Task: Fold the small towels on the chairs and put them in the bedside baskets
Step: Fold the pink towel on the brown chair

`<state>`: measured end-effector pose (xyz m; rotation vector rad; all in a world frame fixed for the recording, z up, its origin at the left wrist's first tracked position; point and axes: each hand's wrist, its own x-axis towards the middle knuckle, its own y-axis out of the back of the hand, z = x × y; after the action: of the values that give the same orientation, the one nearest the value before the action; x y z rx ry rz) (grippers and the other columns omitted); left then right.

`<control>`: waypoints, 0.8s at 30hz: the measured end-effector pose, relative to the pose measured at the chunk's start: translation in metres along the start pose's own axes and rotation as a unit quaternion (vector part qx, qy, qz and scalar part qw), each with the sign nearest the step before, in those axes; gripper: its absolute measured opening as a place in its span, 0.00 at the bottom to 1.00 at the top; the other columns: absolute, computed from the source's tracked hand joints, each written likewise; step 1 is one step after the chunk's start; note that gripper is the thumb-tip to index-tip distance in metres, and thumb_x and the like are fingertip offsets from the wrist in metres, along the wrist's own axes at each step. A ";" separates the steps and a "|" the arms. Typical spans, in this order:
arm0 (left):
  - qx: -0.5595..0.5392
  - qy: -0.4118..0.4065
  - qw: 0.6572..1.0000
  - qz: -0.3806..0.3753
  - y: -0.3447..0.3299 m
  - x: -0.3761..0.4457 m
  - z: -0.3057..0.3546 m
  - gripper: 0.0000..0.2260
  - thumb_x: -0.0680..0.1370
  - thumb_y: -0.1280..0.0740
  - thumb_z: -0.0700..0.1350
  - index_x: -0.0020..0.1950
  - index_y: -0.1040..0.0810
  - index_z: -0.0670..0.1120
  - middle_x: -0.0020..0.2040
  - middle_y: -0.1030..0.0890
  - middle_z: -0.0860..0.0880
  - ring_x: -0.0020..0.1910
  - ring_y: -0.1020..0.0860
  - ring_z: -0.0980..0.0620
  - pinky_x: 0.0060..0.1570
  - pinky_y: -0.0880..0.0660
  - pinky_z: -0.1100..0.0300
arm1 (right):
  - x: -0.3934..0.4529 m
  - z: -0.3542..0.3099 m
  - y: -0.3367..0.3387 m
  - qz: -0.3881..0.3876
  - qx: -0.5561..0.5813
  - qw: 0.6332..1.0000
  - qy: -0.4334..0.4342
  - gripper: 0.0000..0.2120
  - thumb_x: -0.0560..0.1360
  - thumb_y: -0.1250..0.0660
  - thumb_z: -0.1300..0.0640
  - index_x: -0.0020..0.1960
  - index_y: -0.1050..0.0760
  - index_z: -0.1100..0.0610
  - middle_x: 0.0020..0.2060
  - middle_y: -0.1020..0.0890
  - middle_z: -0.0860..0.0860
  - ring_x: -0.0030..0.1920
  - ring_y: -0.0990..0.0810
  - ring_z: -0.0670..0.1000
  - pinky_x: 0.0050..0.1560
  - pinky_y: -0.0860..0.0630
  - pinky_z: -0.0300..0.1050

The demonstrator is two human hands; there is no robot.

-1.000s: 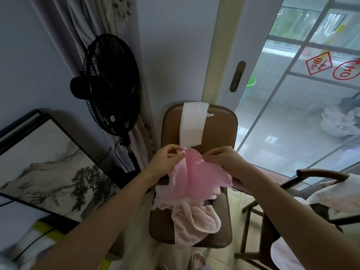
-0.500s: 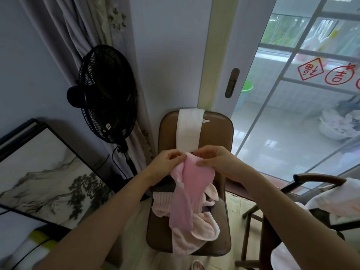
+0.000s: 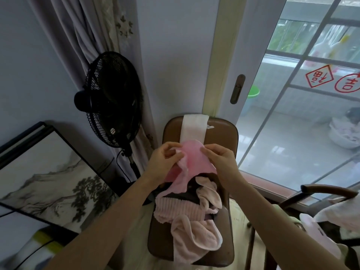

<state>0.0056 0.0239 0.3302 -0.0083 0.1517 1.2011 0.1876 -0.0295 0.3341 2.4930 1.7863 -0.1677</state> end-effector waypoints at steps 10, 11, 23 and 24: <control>-0.104 0.112 0.988 0.018 0.001 0.005 0.001 0.15 0.75 0.28 0.42 0.61 0.23 0.43 0.59 0.20 0.42 0.56 0.19 0.45 0.58 0.22 0.47 | -0.005 -0.001 -0.022 -0.110 -0.117 0.972 0.169 0.07 0.74 0.29 0.59 0.44 0.19 0.46 0.41 0.15 0.48 0.45 0.16 0.48 0.47 0.20 0.41; -0.110 0.117 0.987 0.021 0.001 0.006 0.000 0.15 0.74 0.28 0.42 0.61 0.23 0.44 0.59 0.20 0.42 0.56 0.19 0.44 0.58 0.23 0.46 | -0.005 0.001 -0.022 -0.109 -0.128 0.971 0.169 0.07 0.74 0.29 0.59 0.44 0.19 0.46 0.41 0.15 0.46 0.45 0.16 0.47 0.47 0.20 0.41; -0.132 0.055 0.990 -0.004 0.003 0.002 0.011 0.12 0.78 0.33 0.39 0.59 0.23 0.49 0.57 0.19 0.46 0.58 0.20 0.47 0.59 0.23 0.48 | -0.003 0.008 -0.030 -0.058 -0.142 0.969 0.194 0.08 0.72 0.26 0.60 0.50 0.21 0.55 0.43 0.17 0.45 0.47 0.17 0.46 0.49 0.19 0.41; -0.112 0.029 0.993 -0.018 0.004 0.002 0.013 0.13 0.78 0.33 0.39 0.61 0.24 0.49 0.58 0.19 0.47 0.58 0.20 0.48 0.59 0.23 0.50 | -0.002 0.007 -0.031 -0.038 -0.136 0.970 0.196 0.07 0.72 0.26 0.60 0.48 0.21 0.53 0.42 0.17 0.45 0.45 0.17 0.46 0.48 0.19 0.43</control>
<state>0.0038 0.0281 0.3432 -0.2426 0.0672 1.1779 0.1571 -0.0222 0.3272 2.3795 1.8790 0.5680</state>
